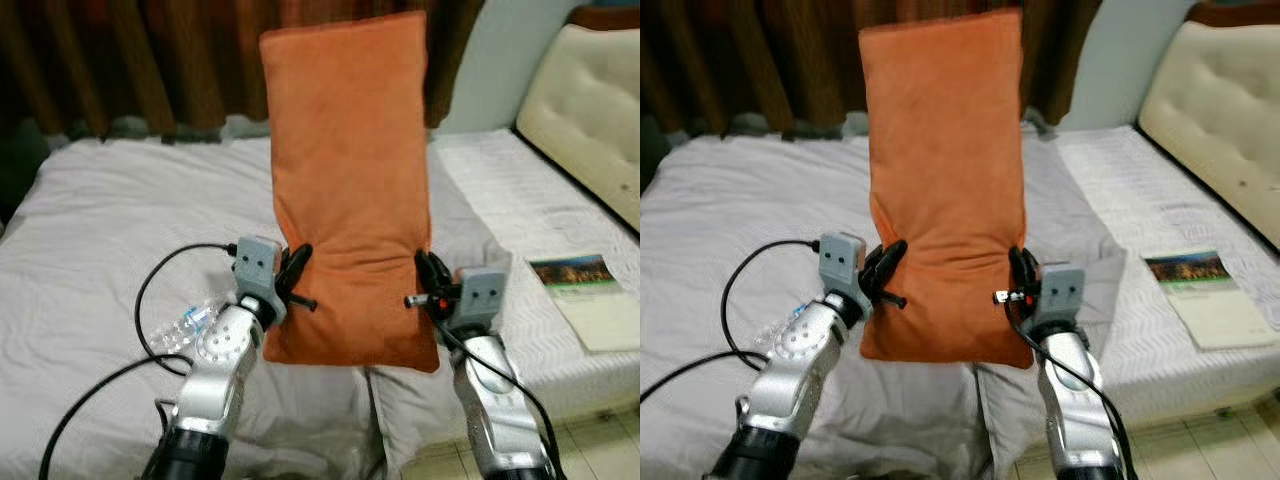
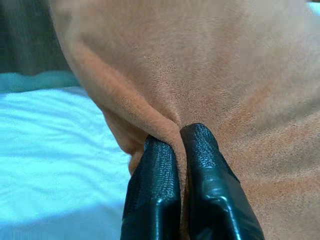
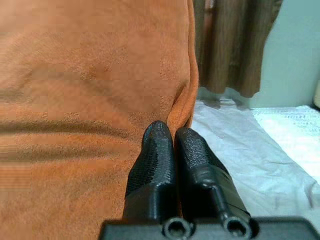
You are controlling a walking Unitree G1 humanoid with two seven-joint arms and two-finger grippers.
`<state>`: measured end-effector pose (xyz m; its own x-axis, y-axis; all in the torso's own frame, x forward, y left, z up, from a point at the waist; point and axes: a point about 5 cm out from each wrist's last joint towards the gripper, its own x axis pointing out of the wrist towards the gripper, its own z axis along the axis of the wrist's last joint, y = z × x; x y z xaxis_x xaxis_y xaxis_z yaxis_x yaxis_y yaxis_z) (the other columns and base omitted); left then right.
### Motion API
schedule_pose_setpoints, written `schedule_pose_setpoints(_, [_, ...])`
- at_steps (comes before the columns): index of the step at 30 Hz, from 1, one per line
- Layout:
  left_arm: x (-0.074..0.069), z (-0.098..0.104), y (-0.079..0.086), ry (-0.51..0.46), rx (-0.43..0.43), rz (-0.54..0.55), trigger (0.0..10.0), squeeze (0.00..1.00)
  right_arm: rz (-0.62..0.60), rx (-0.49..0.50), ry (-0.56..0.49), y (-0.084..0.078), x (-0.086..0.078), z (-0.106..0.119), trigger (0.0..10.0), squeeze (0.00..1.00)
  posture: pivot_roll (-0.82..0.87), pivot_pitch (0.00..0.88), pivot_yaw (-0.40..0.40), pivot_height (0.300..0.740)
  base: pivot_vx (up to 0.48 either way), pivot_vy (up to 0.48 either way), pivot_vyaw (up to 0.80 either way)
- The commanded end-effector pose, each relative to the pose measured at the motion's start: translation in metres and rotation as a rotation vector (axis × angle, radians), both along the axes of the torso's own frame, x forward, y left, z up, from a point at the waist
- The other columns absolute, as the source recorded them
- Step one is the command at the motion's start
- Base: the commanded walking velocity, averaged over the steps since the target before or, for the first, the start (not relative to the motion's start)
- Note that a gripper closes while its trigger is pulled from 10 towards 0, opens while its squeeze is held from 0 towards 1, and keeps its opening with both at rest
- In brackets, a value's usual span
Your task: Clean up the room
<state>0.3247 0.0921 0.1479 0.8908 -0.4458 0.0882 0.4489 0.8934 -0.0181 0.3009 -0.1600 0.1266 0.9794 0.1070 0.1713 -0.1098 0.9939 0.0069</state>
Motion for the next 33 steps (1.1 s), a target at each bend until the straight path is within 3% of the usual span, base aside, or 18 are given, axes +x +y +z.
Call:
schedule_pose_setpoints(1, [0.002, -0.006, 0.018, -0.003, 0.037, 0.083, 10.0, 0.00, -0.071, -0.006, -0.038, -0.012, 0.002, 0.012, 10.0, 0.00, -0.03, 0.000, -0.022, 0.740, 0.292, -0.379, 0.00])
schedule_pose_setpoints(6, [0.000, -0.012, 0.014, -0.009, 0.071, 0.058, 10.0, 0.00, -0.077, -0.002, -0.007, -0.013, 0.002, 0.006, 10.0, 0.00, -0.04, 0.000, -0.013, 0.740, 0.290, -0.379, 0.00])
schedule_pose_setpoints(11, [-0.002, -0.026, 0.010, 0.015, 0.126, 0.035, 10.0, 0.00, -0.116, -0.010, 0.074, -0.025, -0.006, -0.015, 10.0, 0.00, -0.06, 0.000, -0.004, 0.740, 0.294, -0.377, 0.00])
schedule_pose_setpoints(17, [-0.002, -0.047, 0.020, 0.080, 0.157, 0.060, 10.0, 0.00, -0.082, -0.018, 0.174, -0.023, -0.019, -0.039, 10.0, 0.00, -0.07, 0.000, -0.016, 0.740, 0.289, -0.381, 0.00])
schedule_pose_setpoints(33, [-0.006, -0.053, 0.011, 0.056, 0.173, 0.030, 10.0, 0.00, -0.048, -0.011, 0.218, -0.021, -0.018, -0.048, 10.0, 0.00, -0.06, 0.000, -0.035, 0.740, 0.289, -0.381, 0.00])
